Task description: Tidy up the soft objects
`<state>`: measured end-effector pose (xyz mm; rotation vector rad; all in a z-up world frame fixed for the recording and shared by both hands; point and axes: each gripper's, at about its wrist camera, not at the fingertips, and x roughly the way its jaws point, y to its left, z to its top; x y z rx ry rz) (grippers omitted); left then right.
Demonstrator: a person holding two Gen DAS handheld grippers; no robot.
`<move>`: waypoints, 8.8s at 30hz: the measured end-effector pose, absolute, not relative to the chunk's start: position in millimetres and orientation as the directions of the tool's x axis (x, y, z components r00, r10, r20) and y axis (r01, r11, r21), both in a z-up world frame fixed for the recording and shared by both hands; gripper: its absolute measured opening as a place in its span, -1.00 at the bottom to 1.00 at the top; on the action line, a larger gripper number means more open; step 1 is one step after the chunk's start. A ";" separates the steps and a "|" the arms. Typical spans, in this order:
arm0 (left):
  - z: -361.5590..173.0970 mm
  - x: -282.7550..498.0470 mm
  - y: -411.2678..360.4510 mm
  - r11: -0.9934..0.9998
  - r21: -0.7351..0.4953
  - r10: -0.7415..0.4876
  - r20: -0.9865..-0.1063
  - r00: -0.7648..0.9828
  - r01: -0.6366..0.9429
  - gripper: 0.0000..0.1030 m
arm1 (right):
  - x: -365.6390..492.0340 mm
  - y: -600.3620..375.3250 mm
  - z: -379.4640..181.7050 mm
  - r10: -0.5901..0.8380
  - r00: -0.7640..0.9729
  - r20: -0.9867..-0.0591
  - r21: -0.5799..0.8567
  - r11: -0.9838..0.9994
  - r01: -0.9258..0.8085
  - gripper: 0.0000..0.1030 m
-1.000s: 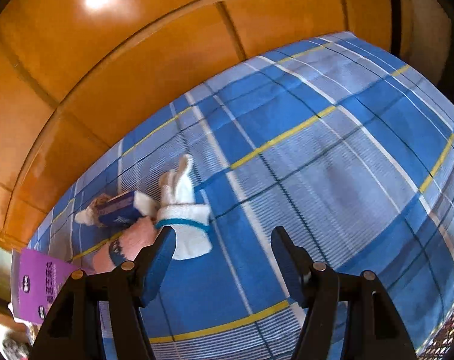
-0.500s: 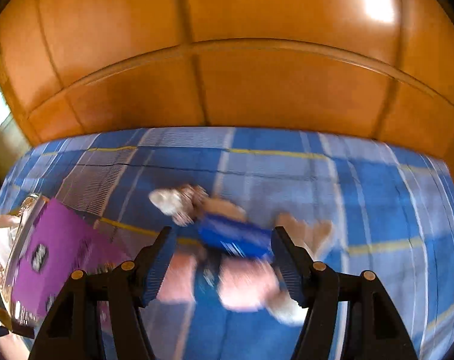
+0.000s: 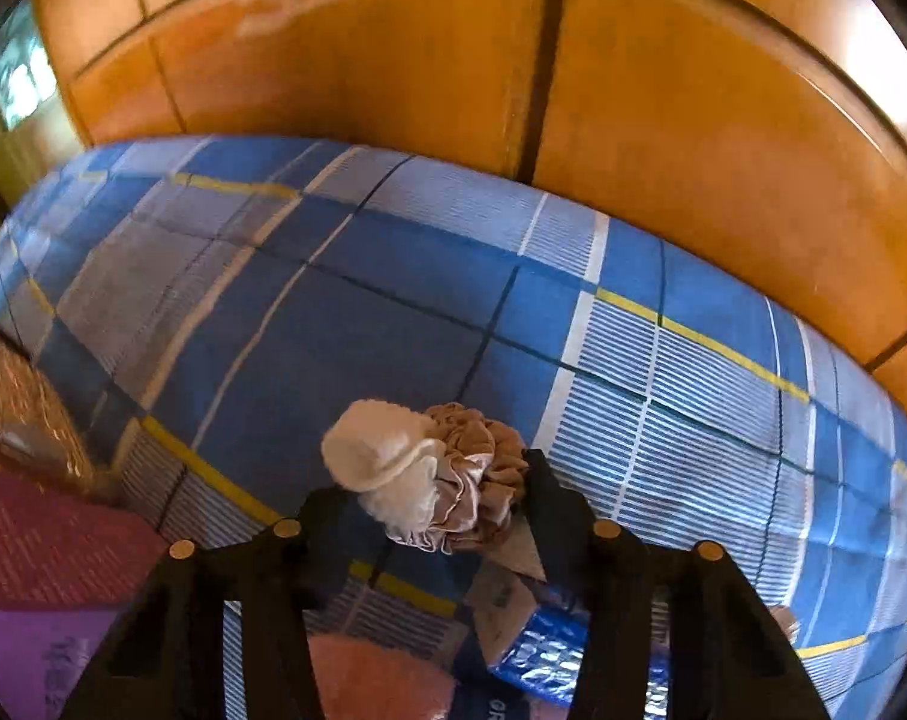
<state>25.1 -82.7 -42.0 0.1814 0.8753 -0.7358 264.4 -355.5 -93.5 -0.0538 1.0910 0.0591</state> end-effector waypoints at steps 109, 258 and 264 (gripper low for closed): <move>-81.7 41.6 -300.4 0.534 -0.066 -0.534 -0.799 0.276 0.843 -0.20 | 44.4 -490.6 -99.8 -0.207 0.286 -0.936 -0.008 0.821 0.570 -0.12; -17.5 34.1 106.3 0.999 -0.026 -0.047 -0.660 0.750 0.040 0.82 | 53.6 -445.6 -48.1 -0.324 0.361 -0.875 -0.111 0.859 0.500 -0.25; -20.2 32.8 103.1 0.998 -0.030 -0.059 -0.665 0.745 0.053 0.82 | 84.7 -424.5 -14.4 -0.296 0.411 -0.862 -0.090 0.888 0.451 -0.25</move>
